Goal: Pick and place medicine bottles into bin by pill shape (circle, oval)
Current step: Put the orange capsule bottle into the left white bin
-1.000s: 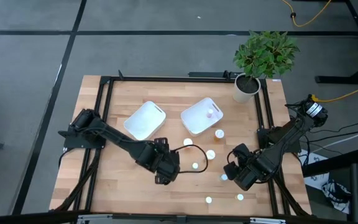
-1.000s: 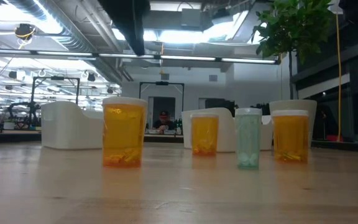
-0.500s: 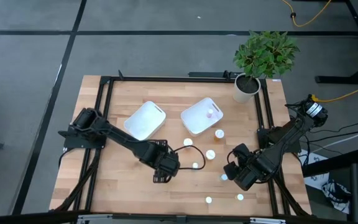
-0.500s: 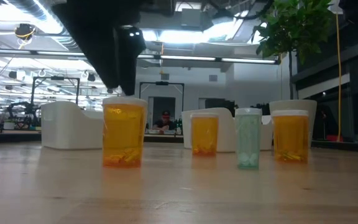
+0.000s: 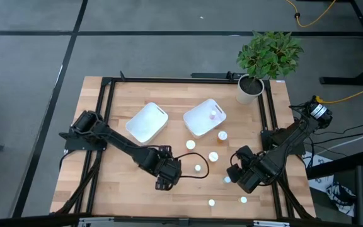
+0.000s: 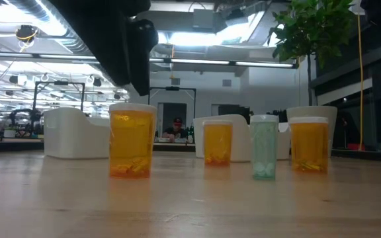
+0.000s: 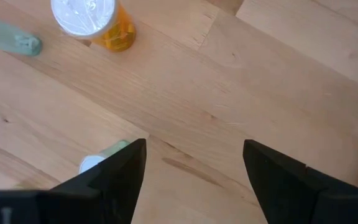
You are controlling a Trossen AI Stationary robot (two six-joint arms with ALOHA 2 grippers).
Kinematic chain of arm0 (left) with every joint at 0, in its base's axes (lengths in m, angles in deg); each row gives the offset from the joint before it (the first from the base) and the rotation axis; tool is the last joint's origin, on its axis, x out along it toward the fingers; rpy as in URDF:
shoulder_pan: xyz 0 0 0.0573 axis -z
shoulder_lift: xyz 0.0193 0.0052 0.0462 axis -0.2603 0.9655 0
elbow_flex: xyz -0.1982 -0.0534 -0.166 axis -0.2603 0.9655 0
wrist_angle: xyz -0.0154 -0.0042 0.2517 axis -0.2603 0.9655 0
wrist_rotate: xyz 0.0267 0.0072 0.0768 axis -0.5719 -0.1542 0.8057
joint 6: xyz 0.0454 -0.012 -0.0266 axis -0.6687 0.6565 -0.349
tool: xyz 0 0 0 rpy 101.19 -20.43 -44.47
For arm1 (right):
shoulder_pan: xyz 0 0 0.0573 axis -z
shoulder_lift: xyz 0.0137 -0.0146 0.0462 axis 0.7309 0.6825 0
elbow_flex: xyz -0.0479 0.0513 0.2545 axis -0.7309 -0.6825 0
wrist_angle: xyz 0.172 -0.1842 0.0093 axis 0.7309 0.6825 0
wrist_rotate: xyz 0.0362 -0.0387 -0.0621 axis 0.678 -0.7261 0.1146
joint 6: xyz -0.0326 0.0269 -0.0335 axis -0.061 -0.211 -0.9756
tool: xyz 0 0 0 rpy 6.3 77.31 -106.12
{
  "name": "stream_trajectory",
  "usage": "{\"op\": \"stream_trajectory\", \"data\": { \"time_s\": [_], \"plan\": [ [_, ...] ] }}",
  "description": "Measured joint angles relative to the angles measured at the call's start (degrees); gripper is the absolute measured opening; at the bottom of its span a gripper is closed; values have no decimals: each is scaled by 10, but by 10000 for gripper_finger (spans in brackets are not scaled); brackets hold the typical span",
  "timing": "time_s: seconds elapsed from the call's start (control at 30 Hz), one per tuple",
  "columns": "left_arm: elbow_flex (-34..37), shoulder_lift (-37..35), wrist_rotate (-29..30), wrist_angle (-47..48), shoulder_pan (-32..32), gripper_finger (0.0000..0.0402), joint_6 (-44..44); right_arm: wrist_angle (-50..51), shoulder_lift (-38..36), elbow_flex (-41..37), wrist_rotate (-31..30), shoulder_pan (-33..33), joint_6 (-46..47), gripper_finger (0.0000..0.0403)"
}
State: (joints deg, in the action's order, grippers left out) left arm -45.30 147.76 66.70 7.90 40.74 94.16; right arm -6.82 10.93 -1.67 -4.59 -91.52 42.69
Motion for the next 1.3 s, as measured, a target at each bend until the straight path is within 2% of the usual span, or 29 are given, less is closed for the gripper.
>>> {"op": "stream_trajectory", "data": {
  "time_s": [0.27, 1.0, 1.3],
  "plan": [
    [0, 0, -3, -26, -3, 322, 1, 0, 0, 0, 0, 0, 0, 270],
    [0, 27, 2, -23, -3, 322, 1, -5, 0, 0, -1, 0, 0, 270],
    [66, 27, 1, -68, -9, 322, 11, -5, 0, 0, -5, 0, 0, 270]
  ]
}}
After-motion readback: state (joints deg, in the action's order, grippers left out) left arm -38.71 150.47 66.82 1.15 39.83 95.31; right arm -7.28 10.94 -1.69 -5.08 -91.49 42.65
